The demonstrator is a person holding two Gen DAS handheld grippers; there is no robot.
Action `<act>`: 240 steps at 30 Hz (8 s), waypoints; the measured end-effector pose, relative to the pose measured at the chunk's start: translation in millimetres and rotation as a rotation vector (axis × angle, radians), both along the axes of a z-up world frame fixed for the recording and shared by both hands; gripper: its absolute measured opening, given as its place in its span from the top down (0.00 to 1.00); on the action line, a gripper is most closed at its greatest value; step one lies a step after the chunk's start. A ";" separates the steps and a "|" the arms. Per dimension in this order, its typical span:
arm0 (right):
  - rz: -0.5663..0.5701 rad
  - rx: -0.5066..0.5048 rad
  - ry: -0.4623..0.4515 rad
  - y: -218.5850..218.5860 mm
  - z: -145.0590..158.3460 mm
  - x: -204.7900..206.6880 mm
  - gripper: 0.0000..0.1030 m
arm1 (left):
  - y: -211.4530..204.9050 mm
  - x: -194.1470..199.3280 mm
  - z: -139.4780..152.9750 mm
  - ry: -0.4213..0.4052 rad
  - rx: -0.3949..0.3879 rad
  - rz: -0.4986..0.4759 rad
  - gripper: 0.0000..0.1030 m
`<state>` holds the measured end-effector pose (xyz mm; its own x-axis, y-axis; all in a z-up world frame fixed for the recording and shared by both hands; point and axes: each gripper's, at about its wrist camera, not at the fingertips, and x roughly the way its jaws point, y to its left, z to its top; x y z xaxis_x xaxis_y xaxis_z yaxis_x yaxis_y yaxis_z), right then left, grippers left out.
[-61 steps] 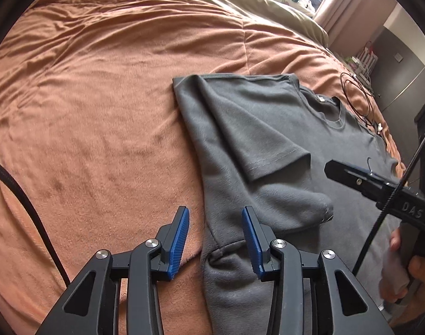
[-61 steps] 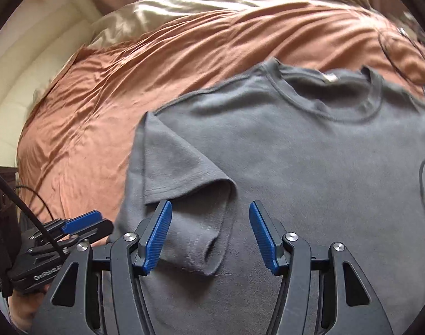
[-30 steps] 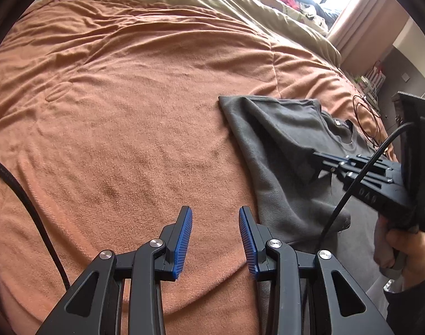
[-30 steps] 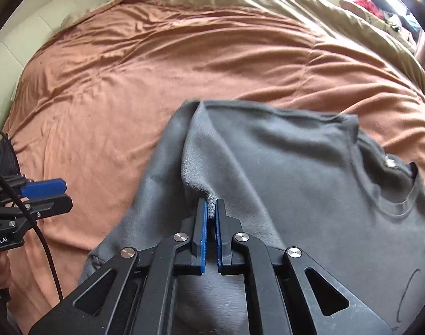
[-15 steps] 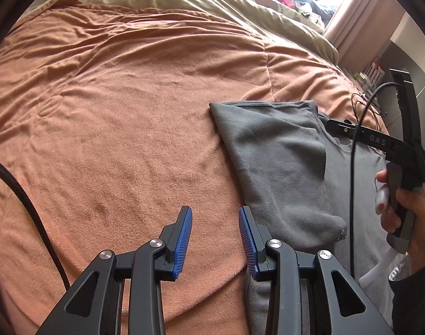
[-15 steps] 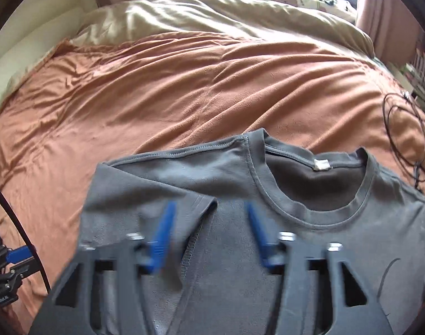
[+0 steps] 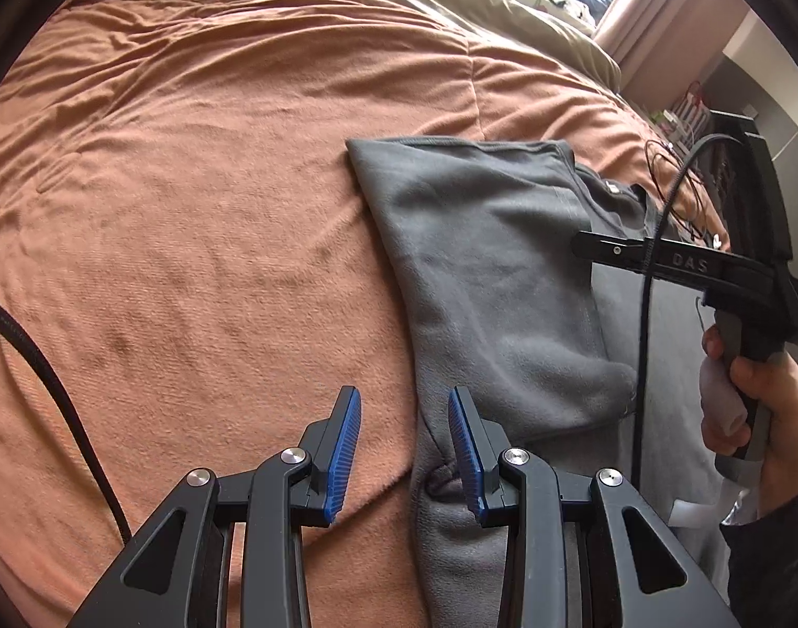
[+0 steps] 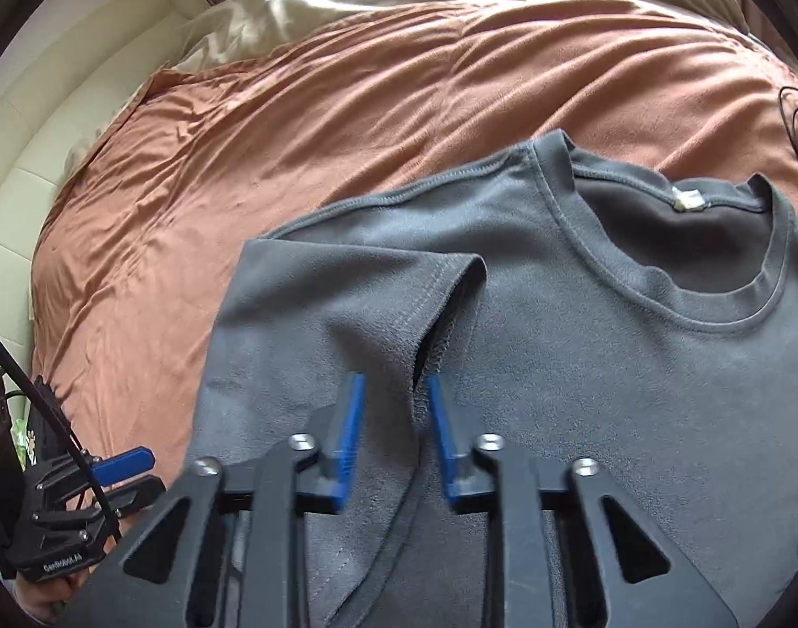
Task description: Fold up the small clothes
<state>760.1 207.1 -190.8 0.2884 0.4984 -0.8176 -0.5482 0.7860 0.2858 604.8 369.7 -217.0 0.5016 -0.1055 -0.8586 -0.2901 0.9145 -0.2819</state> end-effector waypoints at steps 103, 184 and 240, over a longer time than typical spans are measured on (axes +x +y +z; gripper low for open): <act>-0.709 0.461 -0.116 -431.9 105.8 -204.7 0.36 | -290.7 20.5 125.9 -0.121 0.090 -0.231 0.60; -0.999 0.930 0.285 -488.6 -24.8 -75.1 0.42 | -417.3 214.0 8.2 -0.117 0.019 -0.380 0.28; -0.821 0.753 0.124 -450.1 14.4 -47.5 0.98 | -407.1 212.6 27.3 -0.085 -0.066 -0.377 0.90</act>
<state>712.6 -243.0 -176.4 0.6948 0.5741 -0.4333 0.1220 0.4996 0.8576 817.4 -37.4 -189.7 0.4858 -0.3492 -0.8013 0.0896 0.9318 -0.3518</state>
